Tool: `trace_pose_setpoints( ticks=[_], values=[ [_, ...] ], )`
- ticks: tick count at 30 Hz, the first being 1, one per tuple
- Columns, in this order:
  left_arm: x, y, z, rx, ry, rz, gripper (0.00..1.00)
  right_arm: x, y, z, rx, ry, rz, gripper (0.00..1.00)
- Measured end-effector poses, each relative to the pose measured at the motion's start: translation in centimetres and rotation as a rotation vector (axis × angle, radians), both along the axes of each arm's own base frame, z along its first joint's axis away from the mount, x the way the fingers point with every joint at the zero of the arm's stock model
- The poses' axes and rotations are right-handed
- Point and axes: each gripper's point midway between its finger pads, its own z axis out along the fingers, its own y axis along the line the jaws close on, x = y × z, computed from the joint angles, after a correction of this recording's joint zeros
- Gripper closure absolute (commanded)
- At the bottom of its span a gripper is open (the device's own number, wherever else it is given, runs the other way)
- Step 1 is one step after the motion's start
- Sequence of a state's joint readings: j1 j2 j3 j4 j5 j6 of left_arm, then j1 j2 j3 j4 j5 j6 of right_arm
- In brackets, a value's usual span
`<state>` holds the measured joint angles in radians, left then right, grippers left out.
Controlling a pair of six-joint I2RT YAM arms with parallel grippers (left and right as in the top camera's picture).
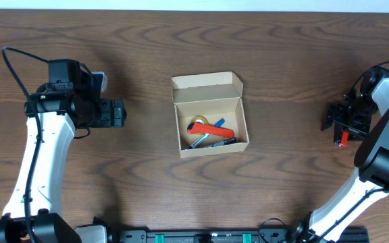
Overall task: Pack container
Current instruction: 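Move the right gripper to the red stapler and grasp it, then carry the red stapler into the box with the right gripper and release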
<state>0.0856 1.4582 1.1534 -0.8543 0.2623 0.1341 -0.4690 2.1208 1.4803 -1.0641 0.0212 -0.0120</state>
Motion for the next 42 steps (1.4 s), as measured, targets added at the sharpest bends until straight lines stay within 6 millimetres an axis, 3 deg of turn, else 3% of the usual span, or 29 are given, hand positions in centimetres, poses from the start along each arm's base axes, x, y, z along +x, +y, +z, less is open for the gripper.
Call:
trace_pose_setpoints(
  ticks=[6,9,15,27,32,34,36,40,42],
  values=[
    [0.0,0.0,0.0,0.000,0.000,0.000,0.05,0.1,0.0,0.0,-0.001,-0.004,0.003,0.57],
    [0.0,0.0,0.0,0.000,0.000,0.000,0.05,0.1,-0.1,0.0,-0.002,-0.004,0.000,0.62],
    [0.0,0.0,0.0,0.000,0.001,0.000,0.05,0.1,0.0,0.1,-0.002,-0.004,0.000,0.98],
    [0.0,0.0,0.0,0.000,0.001,0.000,0.04,0.2,0.1,0.2,-0.003,-0.009,0.010,0.99],
    [0.0,0.0,0.0,0.000,0.001,0.000,0.05,2.4,1.9,1.4,0.018,-0.093,0.075,0.99],
    [0.0,0.0,0.0,0.000,0.001,0.000,0.04,4.2,3.6,3.7,0.017,-0.180,0.128,0.98],
    [0.0,0.0,0.0,0.000,0.001,0.000,0.04,6.2,5.3,7.3,0.001,-0.303,0.193,0.99],
    [0.0,0.0,0.0,0.000,0.001,0.000,0.05,10.3,10.7,19.0,-0.080,-0.664,0.413,0.98],
    [0.0,0.0,0.0,0.000,0.002,0.000,0.05,10.4,15.0,25.0,-0.105,-0.832,0.589,0.99]
  ],
)
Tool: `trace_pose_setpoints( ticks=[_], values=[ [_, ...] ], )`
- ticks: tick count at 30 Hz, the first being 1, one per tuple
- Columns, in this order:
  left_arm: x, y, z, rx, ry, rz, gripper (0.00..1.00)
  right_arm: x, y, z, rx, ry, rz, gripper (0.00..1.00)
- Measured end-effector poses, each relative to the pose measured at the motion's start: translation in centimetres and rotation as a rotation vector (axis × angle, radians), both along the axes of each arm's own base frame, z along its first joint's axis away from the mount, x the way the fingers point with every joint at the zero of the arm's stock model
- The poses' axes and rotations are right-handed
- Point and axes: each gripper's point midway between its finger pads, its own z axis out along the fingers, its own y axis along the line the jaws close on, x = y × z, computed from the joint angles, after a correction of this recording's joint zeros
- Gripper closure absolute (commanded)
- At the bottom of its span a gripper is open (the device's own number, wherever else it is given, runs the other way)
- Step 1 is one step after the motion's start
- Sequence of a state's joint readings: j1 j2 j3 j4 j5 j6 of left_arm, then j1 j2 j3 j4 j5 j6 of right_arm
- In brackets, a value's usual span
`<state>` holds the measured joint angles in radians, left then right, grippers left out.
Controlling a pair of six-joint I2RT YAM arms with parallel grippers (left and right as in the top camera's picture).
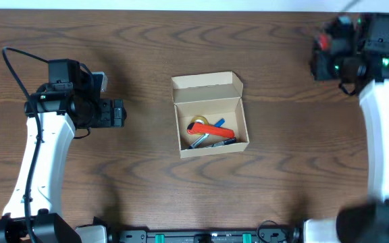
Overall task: Pack container
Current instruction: 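Carry the red stapler into the box with the right gripper and release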
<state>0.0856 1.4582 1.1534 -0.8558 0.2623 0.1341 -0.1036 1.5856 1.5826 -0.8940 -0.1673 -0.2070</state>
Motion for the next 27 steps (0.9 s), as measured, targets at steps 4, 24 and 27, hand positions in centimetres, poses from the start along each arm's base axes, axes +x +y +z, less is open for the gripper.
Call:
trace_pose_setpoints(
  ticks=[4,24,27],
  values=[
    [0.0,0.0,0.0,0.000,0.000,0.000,0.05,-3.9,9.1,5.4,-0.087,-0.144,0.412,0.99],
    [-0.2,0.0,-0.1,0.000,0.008,0.000,0.04,-11.4,23.9,-8.4,-0.449,0.123,1.476,0.99],
    [-0.2,0.0,-0.1,-0.001,0.008,0.000,0.04,-11.2,24.0,-10.8,-0.461,0.188,1.511,0.99]
  ],
)
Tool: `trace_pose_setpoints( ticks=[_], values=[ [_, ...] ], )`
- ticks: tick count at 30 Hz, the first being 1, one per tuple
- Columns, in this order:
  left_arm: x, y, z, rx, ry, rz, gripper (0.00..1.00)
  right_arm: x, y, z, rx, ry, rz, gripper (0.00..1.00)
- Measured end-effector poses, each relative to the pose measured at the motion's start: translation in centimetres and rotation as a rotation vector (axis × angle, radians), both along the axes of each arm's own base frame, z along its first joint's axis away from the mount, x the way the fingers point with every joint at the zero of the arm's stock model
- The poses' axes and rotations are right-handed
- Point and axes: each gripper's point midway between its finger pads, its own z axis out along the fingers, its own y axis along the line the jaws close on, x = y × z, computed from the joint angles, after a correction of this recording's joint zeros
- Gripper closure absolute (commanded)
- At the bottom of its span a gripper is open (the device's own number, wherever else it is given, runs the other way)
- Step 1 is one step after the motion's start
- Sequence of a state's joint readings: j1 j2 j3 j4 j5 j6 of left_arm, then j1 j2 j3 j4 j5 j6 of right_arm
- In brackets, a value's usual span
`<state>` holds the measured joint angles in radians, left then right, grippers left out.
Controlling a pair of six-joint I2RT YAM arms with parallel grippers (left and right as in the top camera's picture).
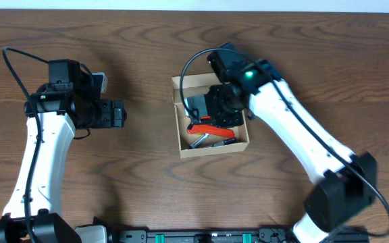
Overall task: Pack container
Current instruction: 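Carry the red stapler into the box with the right gripper and release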
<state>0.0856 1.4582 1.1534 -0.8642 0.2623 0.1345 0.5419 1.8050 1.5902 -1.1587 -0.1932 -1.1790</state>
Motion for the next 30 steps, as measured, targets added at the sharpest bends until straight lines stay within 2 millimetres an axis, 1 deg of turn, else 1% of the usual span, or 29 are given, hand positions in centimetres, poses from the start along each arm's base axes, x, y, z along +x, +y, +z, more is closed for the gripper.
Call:
trace_pose_setpoints(
  ticks=[4,5,10,13,15,16,20,22,30],
  values=[
    [0.0,0.0,0.0,0.000,0.000,0.000,0.04,0.2,-0.2,-3.6,-0.063,0.070,0.030,0.99],
    [0.0,0.0,0.0,0.000,0.001,0.000,0.05,0.1,-0.2,-4.8,-0.081,0.093,0.055,0.99],
    [-0.2,0.0,-0.1,-0.001,0.010,0.000,0.04,0.0,-0.4,-7.2,-0.115,0.133,0.112,0.99],
    [-0.3,0.0,-0.1,-0.001,0.011,0.000,0.05,0.0,-0.4,-7.4,-0.116,0.131,0.136,0.99],
    [-0.3,0.0,-0.1,-0.001,0.011,0.000,0.05,0.1,-0.4,-7.4,-0.114,0.129,0.143,0.91],
    [-0.3,0.0,-0.1,-0.001,0.011,0.000,0.05,0.1,-0.3,-7.4,-0.110,0.129,0.146,0.85],
    [-0.3,0.0,-0.1,-0.001,0.011,0.000,0.04,0.4,-0.1,-7.4,-0.083,0.124,0.144,0.83],
    [-0.3,0.0,-0.1,-0.001,0.011,0.000,0.04,0.5,-0.2,-7.5,-0.078,0.130,0.139,0.81],
    [-0.3,0.0,-0.1,-0.001,0.011,0.000,0.05,0.4,-0.4,-9.1,-0.092,0.171,0.133,0.80]
  ],
)
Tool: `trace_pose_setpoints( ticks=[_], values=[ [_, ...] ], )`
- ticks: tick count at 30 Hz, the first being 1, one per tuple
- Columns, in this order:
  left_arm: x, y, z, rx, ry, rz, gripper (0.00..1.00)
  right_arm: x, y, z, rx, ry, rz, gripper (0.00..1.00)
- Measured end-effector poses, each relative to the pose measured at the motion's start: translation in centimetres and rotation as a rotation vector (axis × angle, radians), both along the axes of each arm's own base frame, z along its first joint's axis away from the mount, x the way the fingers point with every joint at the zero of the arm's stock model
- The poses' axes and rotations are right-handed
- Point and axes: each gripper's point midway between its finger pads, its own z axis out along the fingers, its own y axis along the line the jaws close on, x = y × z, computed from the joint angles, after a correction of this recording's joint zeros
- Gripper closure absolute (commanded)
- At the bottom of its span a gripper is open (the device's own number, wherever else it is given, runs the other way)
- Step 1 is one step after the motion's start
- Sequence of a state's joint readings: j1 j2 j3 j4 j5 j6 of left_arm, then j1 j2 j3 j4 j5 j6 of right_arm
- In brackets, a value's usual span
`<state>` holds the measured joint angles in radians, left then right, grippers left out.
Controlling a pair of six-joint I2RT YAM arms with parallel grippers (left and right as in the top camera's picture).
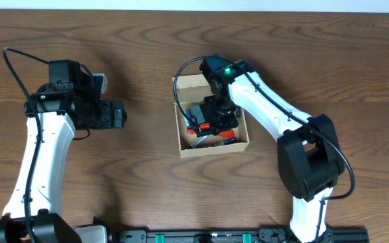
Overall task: Pack container
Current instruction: 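Carry the red stapler into the box with the right gripper and release, then move both grippers to the box lid flaps on either side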
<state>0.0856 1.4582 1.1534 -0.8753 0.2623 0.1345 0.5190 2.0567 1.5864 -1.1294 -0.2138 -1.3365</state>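
Note:
An open cardboard box (179, 101) stands at the table's middle, its lid flap folded back at the far side. My right gripper (206, 123) is down inside it, with a small red object (206, 128) at its fingertips, apparently still gripped. Beneath the gripper lie blue and grey pens (216, 141); the rest of the contents are hidden by the arm. My left gripper (117, 113) hovers left of the box, pointing towards it and holding nothing; whether its fingers are open is unclear from above.
The right arm (269, 108) crosses the box's far right corner. The left arm (42, 155) stretches along the table's left side. A black rail (208, 236) runs along the near edge.
My right gripper has dropped lower and slightly leftwards inside the box, and the arm has swung in closer. The left arm has stayed put.
At first my right gripper held a small red object at the table's far right edge. It then appeared raised at the far right corner with the object. After that it was over the box, and now it sits down inside. The left arm stayed still throughout.

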Motion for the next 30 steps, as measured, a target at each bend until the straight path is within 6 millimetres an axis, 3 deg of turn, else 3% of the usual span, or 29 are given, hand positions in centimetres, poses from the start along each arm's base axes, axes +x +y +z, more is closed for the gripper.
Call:
trace_pose_setpoints(
  ticks=[7,10,20,23,25,26,27,28,29,30],
  values=[
    [0.0,0.0,0.0,0.000,0.000,0.000,0.04,0.4,0.3,-0.6,0.005,-0.002,-0.013,0.75],
    [0.0,0.0,0.0,0.000,0.000,0.000,0.05,0.4,0.2,-0.6,0.002,0.000,-0.027,0.45],
    [-0.2,0.0,-0.1,-0.001,0.008,0.000,0.05,0.2,0.2,-0.5,-0.002,0.023,-0.085,0.41],
    [-0.2,-0.4,0.0,-0.020,0.006,-0.006,0.05,0.5,0.4,0.3,-0.007,0.026,-0.148,0.42],
    [-0.1,-0.8,0.1,-0.043,0.003,-0.013,0.05,1.5,0.8,1.7,0.011,-0.003,-0.209,0.43],
    [-0.1,-1.0,0.2,-0.056,0.001,-0.017,0.05,2.4,1.1,3.0,0.026,-0.031,-0.252,0.53],
    [-0.1,-1.2,0.3,-0.071,-0.002,-0.022,0.04,3.1,1.4,4.2,0.045,-0.058,-0.285,0.73],
    [-0.1,-1.5,0.3,-0.087,-0.003,-0.027,0.00,4.1,1.6,6.1,0.070,-0.099,-0.338,0.85],
    [-0.1,-1.7,0.4,-0.099,-0.005,-0.034,0.08,5.1,1.6,8.0,0.093,-0.141,-0.402,0.89],
    [-0.1,-2.1,0.5,-0.117,-0.005,-0.035,0.12,6.3,1.5,10.4,0.121,-0.198,-0.479,0.99]
  ],
)
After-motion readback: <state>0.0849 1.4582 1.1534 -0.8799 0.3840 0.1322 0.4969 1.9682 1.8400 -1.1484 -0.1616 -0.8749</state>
